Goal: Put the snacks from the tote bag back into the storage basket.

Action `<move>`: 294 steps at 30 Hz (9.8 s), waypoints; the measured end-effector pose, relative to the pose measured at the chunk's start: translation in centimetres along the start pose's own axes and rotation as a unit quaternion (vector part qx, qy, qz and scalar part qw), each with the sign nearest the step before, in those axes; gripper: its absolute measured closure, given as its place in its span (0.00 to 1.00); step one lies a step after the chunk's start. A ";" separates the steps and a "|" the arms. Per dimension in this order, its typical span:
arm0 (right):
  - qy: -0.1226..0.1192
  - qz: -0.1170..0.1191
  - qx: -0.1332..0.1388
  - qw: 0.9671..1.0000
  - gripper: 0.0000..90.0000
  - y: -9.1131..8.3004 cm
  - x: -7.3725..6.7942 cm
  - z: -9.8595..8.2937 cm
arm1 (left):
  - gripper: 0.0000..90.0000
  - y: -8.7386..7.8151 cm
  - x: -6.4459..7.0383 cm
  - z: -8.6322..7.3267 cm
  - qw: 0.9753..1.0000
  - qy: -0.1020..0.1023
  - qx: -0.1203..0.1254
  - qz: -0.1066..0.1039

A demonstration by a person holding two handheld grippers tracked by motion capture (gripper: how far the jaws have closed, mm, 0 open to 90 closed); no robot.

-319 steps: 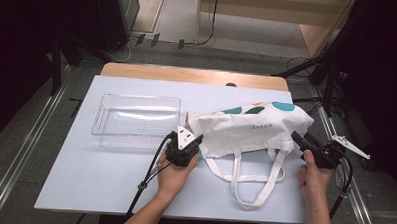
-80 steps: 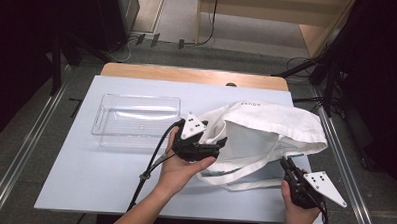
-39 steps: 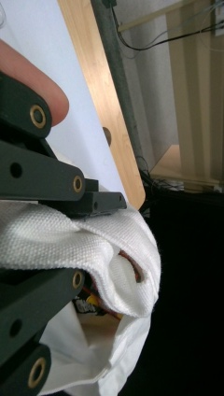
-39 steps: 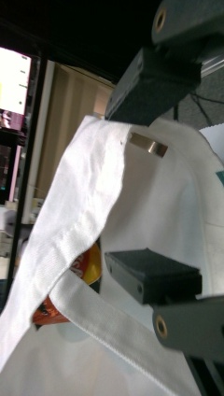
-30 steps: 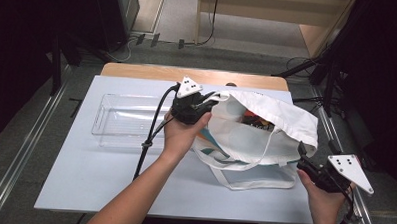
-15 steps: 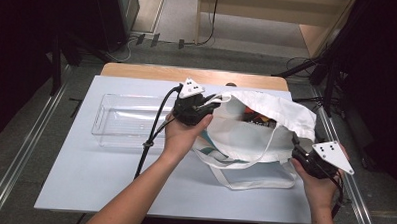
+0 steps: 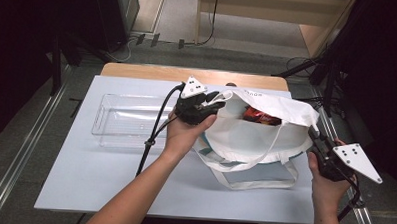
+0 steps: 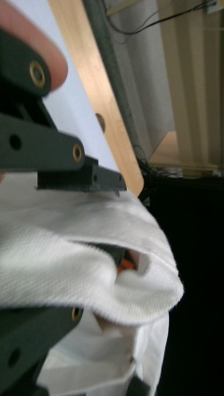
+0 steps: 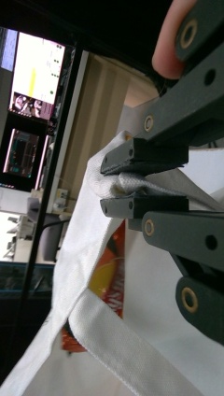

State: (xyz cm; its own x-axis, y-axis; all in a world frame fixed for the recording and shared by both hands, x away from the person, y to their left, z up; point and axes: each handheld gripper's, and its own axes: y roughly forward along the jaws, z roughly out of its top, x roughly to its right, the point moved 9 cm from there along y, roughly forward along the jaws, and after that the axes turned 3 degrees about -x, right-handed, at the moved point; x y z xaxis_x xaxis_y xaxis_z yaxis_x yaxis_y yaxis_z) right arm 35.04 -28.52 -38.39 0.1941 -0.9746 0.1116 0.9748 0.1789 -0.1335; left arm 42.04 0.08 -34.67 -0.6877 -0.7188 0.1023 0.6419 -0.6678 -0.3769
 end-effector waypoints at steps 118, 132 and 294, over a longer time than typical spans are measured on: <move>0.058 0.018 0.020 0.998 0.90 0.2 0.0 2.1 | 0.96 6.8 2.0 -0.5 0.993 0.040 -0.077 -0.075; 0.055 0.020 -0.010 0.998 0.90 1.4 -0.4 1.7 | 0.92 13.8 0.0 -1.4 0.991 -0.001 -0.131 -0.016; 0.099 0.073 -0.128 0.984 0.71 9.7 -3.5 -5.1 | 0.24 2.3 4.0 -7.3 0.998 0.035 -0.048 0.016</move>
State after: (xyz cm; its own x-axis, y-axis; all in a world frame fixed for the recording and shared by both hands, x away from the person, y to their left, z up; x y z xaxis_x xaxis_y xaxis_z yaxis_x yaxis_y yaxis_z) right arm 43.30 -24.04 -45.06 0.2798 -0.9528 -0.1179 0.8734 0.3036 -0.3809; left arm 38.29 -2.94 -41.87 -0.6910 -0.7224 0.0257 0.6311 -0.6202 -0.4660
